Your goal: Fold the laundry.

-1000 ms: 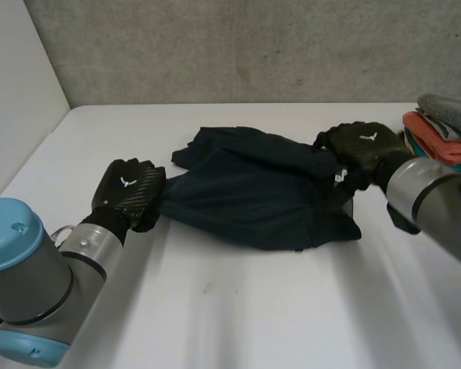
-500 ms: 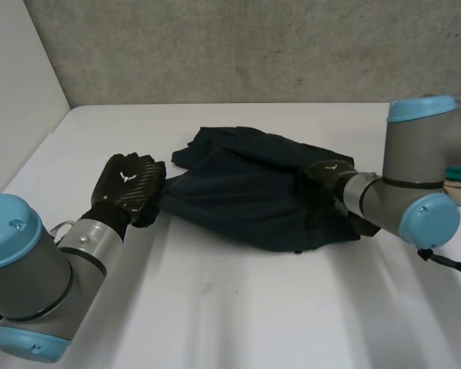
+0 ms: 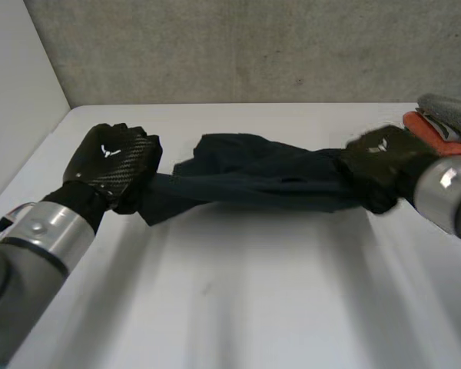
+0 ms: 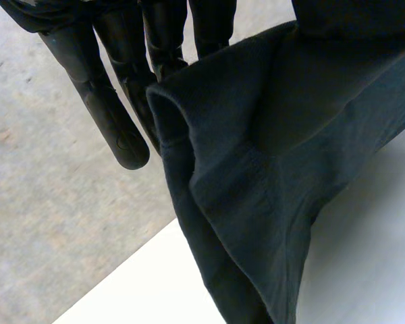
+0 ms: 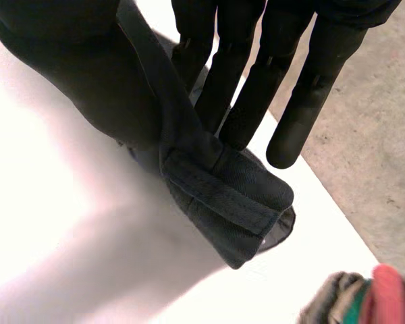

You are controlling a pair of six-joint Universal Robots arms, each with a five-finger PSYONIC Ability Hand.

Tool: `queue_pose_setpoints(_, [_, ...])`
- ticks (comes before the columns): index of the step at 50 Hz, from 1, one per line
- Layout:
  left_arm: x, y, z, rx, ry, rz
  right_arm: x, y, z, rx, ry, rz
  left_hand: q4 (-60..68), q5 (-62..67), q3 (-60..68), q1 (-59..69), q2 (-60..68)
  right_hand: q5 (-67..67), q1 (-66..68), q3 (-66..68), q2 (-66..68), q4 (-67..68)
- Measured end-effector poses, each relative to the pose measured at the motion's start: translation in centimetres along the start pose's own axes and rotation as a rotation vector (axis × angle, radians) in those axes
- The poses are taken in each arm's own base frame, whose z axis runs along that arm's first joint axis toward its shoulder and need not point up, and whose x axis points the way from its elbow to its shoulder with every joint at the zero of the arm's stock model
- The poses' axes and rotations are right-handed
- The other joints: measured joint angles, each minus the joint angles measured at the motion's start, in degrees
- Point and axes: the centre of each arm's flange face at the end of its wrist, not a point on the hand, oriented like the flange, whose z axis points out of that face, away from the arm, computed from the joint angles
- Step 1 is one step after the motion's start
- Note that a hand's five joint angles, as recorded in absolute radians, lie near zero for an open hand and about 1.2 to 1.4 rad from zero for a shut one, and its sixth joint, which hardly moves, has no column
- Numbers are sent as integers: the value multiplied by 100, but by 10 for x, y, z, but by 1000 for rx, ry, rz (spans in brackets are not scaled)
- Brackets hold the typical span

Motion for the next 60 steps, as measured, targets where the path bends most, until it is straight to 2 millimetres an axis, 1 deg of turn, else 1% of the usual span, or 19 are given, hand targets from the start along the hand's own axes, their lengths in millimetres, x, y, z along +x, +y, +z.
queue_pose_setpoints(4, [5, -14, -22, -42, 57, -7, -14, 7, -39, -36, -20, -134, 0, 0, 0, 0, 0, 0, 0, 81, 0, 1])
queue_pose_setpoints(10, [16, 1, -42, -195, 131, -1, -39, 34, -56, -123, -103, -228, 0, 0, 0, 0, 0, 0, 0, 91, 0, 2])
queue_pose_setpoints(17, [28, 42, -37, -368, 214, 77, -56, 66, -35, -252, -200, -219, 0, 0, 0, 0, 0, 1, 0, 91, 0, 2])
queue_pose_setpoints(21, [32, 57, -16, -386, 249, 150, -51, 73, -11, -260, -158, -222, 0, 0, 0, 0, 0, 116, 0, 91, 0, 2])
queue_pose_setpoints(25, [30, 58, 13, -326, 237, 200, -39, 67, 14, -222, -76, -223, 1, 0, 1, 0, 1, 168, 0, 98, 0, 4])
queue_pose_setpoints(26, [25, 53, 36, -257, 203, 225, -26, 59, 33, -186, -1, -214, 2, 0, 4, 0, 4, 170, 0, 105, 0, 5])
queue_pose_setpoints(28, [21, 48, 51, -210, 176, 239, -17, 52, 44, -163, 47, -206, 2, 0, 4, 0, 5, 187, 0, 105, 0, 6])
queue_pose_setpoints(29, [13, 35, 77, -118, 121, 262, 0, 38, 62, -111, 141, -191, 2, 0, 4, 0, 5, 196, 0, 105, 0, 6])
queue_pose_setpoints(31, [-2, 12, 107, 16, 29, 289, 22, 16, 84, -32, 264, -165, 4, 0, 5, 0, 6, 202, 0, 105, 0, 6])
queue_pose_setpoints(35, [-34, -47, 145, 296, -175, 324, 60, -33, 106, 195, 501, -126, 5, 0, 6, 0, 8, 241, 0, 106, 0, 7])
queue_pose_setpoints(37, [-52, -84, 155, 471, -291, 332, 83, -71, 107, 402, 662, -109, 5, 0, 6, 0, 8, 249, 0, 106, 0, 8])
queue_pose_setpoints(41, [-73, -130, 156, 714, -432, 332, 105, -125, 92, 731, 879, -91, 5, 36, 6, 0, 8, 266, 0, 106, 0, 8])
queue_pose_setpoints(42, [-73, -130, 156, 714, -432, 332, 105, -125, 92, 731, 879, -91, 5, 36, 6, 0, 8, 266, 0, 106, 0, 8])
queue_pose_setpoints(43, [-77, -139, 155, 772, -460, 329, 105, -141, 84, 838, 930, -89, 5, 125, 6, 0, 8, 305, 0, 106, 0, 8])
queue_pose_setpoints(45, [-78, -141, 154, 799, -471, 325, 101, -153, 79, 922, 953, -91, 5, 217, 6, 0, 8, 344, 0, 106, 0, 8])
queue_pose_setpoints(49, [-74, -122, 155, 743, -447, 314, 83, -152, 88, 945, 907, -104, 5, 245, 6, 0, 8, 360, 0, 106, 20, 9])
queue_pose_setpoints(51, [-70, -98, 155, 658, -415, 308, 69, -144, 99, 916, 855, -111, 6, 245, 6, 0, 9, 360, 0, 106, 55, 9])
queue_pose_setpoints(58, [-51, -21, 144, 401, -318, 286, 21, -90, 140, 734, 666, -125, 7, 246, 22, 0, 9, 361, 0, 107, 65, 9])
queue_pose_setpoints(60, [-40, 7, 135, 312, -279, 277, 5, -64, 153, 657, 602, -124, 17, 246, 22, 0, 10, 362, 0, 107, 65, 9])
